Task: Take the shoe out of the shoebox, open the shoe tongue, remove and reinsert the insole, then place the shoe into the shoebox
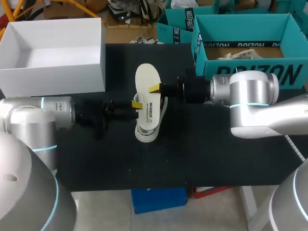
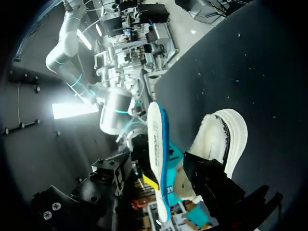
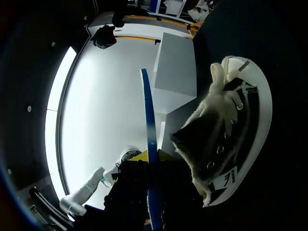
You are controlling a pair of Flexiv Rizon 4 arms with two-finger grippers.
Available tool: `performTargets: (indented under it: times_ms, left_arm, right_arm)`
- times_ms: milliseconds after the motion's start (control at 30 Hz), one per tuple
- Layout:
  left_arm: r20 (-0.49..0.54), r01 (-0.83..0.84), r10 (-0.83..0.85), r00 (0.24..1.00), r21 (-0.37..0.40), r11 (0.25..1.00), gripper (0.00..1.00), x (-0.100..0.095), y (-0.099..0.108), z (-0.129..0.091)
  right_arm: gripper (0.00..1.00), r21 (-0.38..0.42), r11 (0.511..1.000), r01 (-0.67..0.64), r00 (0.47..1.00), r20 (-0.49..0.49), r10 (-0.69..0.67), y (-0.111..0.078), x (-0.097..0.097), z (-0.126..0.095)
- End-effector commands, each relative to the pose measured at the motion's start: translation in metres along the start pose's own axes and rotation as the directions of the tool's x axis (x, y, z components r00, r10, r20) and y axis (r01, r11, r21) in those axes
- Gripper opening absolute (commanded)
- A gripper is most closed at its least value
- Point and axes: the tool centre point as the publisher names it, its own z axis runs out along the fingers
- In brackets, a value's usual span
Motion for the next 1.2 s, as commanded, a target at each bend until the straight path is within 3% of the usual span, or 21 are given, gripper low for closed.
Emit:
performTargets:
  times_ms: [33,233,467,1000,1167,1200]
  left_arm:
    - [-0.461,-0.093,0.164,0.872,0.172,0.981,1.0,-0.024,0.005,-0.031]
    - [-0.694,-0.232,0.397,0.601,0.324,0.917,1.0,-0.039,0.01,-0.028]
    - [-0.788,-0.294,0.51,0.346,0.425,0.856,1.0,-0.06,0.011,0.001]
    - [-0.788,-0.311,0.512,0.341,0.42,0.853,1.0,-0.065,0.012,0.005]
    - [-0.867,-0.194,0.457,0.197,0.423,0.885,1.0,-0.057,0.023,0.024]
    - [-0.868,-0.185,0.45,0.208,0.417,0.89,1.0,-0.059,0.025,0.024]
  right_arm:
    - [0.0,0.002,1.0,-0.001,1.0,0.002,0.001,0.0,0.0,0.001]
    - [0.0,0.002,1.0,-0.001,1.0,0.002,0.001,0.0,0.0,0.001]
    - [0.0,0.002,1.0,-0.001,1.0,0.002,0.001,0.0,0.0,0.001]
    - [0.0,0.002,1.0,-0.001,1.0,0.002,0.001,0.0,0.0,0.001]
    - [0.0,0.002,1.0,-0.001,1.0,0.002,0.001,0.0,0.0,0.001]
    - [0.0,0.002,1.0,-0.001,1.0,0.002,0.001,0.0,0.0,0.001]
